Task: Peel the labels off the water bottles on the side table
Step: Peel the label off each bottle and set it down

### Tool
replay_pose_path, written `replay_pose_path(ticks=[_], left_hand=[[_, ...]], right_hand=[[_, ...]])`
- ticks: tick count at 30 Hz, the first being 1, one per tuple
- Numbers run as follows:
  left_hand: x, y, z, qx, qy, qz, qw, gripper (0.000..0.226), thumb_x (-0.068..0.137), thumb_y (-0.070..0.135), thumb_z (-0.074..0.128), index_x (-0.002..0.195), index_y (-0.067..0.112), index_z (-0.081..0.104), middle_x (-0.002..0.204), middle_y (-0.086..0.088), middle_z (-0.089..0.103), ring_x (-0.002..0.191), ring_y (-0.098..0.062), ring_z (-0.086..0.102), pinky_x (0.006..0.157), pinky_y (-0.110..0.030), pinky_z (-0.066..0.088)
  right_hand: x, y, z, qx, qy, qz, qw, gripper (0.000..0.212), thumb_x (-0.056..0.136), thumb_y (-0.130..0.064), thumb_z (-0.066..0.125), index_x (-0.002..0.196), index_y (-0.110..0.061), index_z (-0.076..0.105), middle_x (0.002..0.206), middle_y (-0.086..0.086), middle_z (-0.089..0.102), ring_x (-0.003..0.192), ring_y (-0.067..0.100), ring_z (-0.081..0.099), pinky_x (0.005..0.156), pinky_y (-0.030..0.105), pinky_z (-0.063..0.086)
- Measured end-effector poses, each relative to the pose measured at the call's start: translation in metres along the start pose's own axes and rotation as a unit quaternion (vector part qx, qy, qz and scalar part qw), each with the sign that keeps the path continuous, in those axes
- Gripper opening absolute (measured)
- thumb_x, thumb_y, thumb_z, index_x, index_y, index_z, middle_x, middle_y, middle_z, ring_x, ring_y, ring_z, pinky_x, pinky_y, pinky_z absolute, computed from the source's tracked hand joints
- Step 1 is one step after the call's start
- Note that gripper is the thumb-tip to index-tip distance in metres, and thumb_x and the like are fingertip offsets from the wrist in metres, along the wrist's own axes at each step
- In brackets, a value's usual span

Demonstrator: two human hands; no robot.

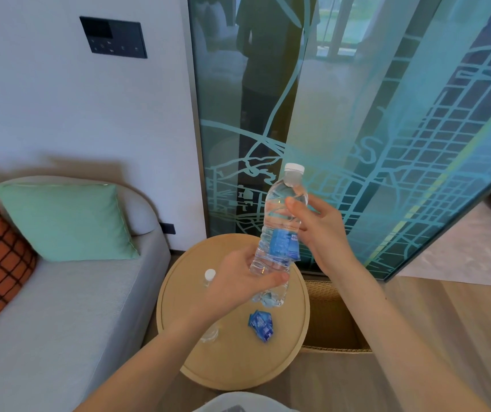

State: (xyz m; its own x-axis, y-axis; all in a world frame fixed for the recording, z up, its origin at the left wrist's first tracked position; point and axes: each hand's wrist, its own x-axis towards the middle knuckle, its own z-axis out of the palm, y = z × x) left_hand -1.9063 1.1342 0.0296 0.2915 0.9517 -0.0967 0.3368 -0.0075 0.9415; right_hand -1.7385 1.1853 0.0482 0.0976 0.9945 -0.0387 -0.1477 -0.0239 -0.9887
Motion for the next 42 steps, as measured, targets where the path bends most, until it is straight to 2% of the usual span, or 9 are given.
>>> replay_pose_path(ticks=[7, 14, 17, 20, 23, 26, 28, 31, 42], left_hand=[[-0.003, -0.002, -0.002, -0.025, 0.008, -0.004, 1.0, 0.036, 0.084, 0.025, 0.08, 0.118, 0.022, 0.069, 0.105, 0.009, 0.075, 0.088, 0.009, 0.067, 0.065, -0.001, 0.045], [-0.003, -0.002, -0.006, -0.061, 0.012, -0.014, 0.998, 0.032, 0.084, 0.022, 0.078, 0.116, 0.018, 0.071, 0.104, 0.003, 0.077, 0.089, -0.004, 0.071, 0.071, -0.009, 0.052], [-0.002, -0.003, -0.009, -0.055, 0.021, -0.011, 0.998, 0.032, 0.084, 0.019, 0.079, 0.114, 0.017, 0.072, 0.102, 0.003, 0.077, 0.084, 0.002, 0.07, 0.065, -0.005, 0.048], [-0.002, -0.005, -0.011, -0.062, 0.026, -0.017, 0.998, 0.03, 0.084, 0.017, 0.079, 0.113, 0.019, 0.073, 0.097, 0.009, 0.077, 0.079, 0.008, 0.069, 0.061, -0.002, 0.046], [-0.001, -0.008, -0.013, -0.065, 0.032, -0.027, 0.997, 0.029, 0.084, 0.021, 0.079, 0.111, 0.026, 0.073, 0.095, 0.015, 0.077, 0.082, 0.007, 0.069, 0.061, -0.002, 0.045], [0.0, -0.011, -0.014, -0.073, 0.041, -0.036, 0.996, 0.028, 0.083, 0.019, 0.079, 0.11, 0.023, 0.074, 0.096, 0.011, 0.078, 0.08, 0.006, 0.069, 0.06, -0.001, 0.044], [-0.001, -0.013, -0.014, -0.084, 0.042, -0.038, 0.995, 0.027, 0.084, 0.017, 0.079, 0.11, 0.021, 0.074, 0.096, 0.008, 0.078, 0.08, 0.005, 0.07, 0.061, -0.002, 0.045], [-0.002, -0.016, -0.015, -0.093, 0.041, -0.039, 0.994, 0.025, 0.085, 0.017, 0.078, 0.109, 0.022, 0.074, 0.097, 0.008, 0.078, 0.082, 0.002, 0.071, 0.062, -0.003, 0.046], [0.0, -0.025, -0.013, -0.121, 0.053, -0.086, 0.987, 0.023, 0.085, 0.019, 0.076, 0.108, 0.018, 0.076, 0.085, 0.001, 0.079, 0.072, 0.002, 0.071, 0.054, -0.003, 0.044]], right_hand=[[0.001, -0.002, 0.0, -0.027, -0.019, 0.008, 0.999, 0.05, 0.079, -0.039, 0.076, 0.121, -0.016, 0.063, 0.104, 0.006, 0.077, 0.094, 0.021, 0.075, 0.079, 0.039, 0.061], [-0.001, 0.009, -0.007, -0.044, -0.083, 0.044, 0.995, 0.036, 0.093, -0.03, 0.065, 0.127, -0.018, 0.06, 0.108, 0.009, 0.073, 0.097, 0.028, 0.071, 0.088, 0.046, 0.057], [-0.004, 0.015, -0.009, -0.1, -0.082, 0.03, 0.991, 0.024, 0.087, -0.038, 0.068, 0.109, -0.031, 0.065, 0.083, -0.002, 0.073, 0.079, 0.02, 0.067, 0.081, 0.036, 0.056], [-0.006, 0.017, -0.014, -0.162, -0.06, -0.001, 0.985, 0.006, 0.091, -0.034, 0.067, 0.095, -0.031, 0.069, 0.082, -0.01, 0.075, 0.081, 0.007, 0.072, 0.074, 0.022, 0.057], [-0.009, 0.015, -0.016, -0.189, -0.045, -0.03, 0.98, 0.018, 0.092, -0.03, 0.067, 0.08, -0.017, 0.072, 0.063, -0.014, 0.067, 0.06, -0.004, 0.061, 0.06, 0.008, 0.047], [-0.012, 0.014, -0.019, -0.19, -0.048, -0.051, 0.979, 0.017, 0.088, -0.022, 0.072, 0.08, -0.008, 0.073, 0.063, -0.01, 0.066, 0.06, -0.002, 0.059, 0.06, 0.007, 0.046], [-0.013, 0.013, -0.019, -0.196, -0.063, -0.065, 0.976, 0.006, 0.086, -0.014, 0.075, 0.08, -0.013, 0.075, 0.067, -0.011, 0.07, 0.064, -0.002, 0.062, 0.064, 0.009, 0.049], [-0.014, 0.014, -0.018, -0.211, -0.073, -0.095, 0.97, 0.018, 0.083, -0.005, 0.076, 0.078, -0.023, 0.074, 0.071, -0.014, 0.072, 0.068, -0.002, 0.065, 0.066, 0.011, 0.051], [-0.02, 0.017, -0.011, -0.249, -0.08, -0.134, 0.956, 0.011, 0.084, -0.002, 0.074, 0.085, -0.013, 0.078, 0.076, -0.01, 0.073, 0.071, -0.001, 0.064, 0.069, 0.012, 0.05]])
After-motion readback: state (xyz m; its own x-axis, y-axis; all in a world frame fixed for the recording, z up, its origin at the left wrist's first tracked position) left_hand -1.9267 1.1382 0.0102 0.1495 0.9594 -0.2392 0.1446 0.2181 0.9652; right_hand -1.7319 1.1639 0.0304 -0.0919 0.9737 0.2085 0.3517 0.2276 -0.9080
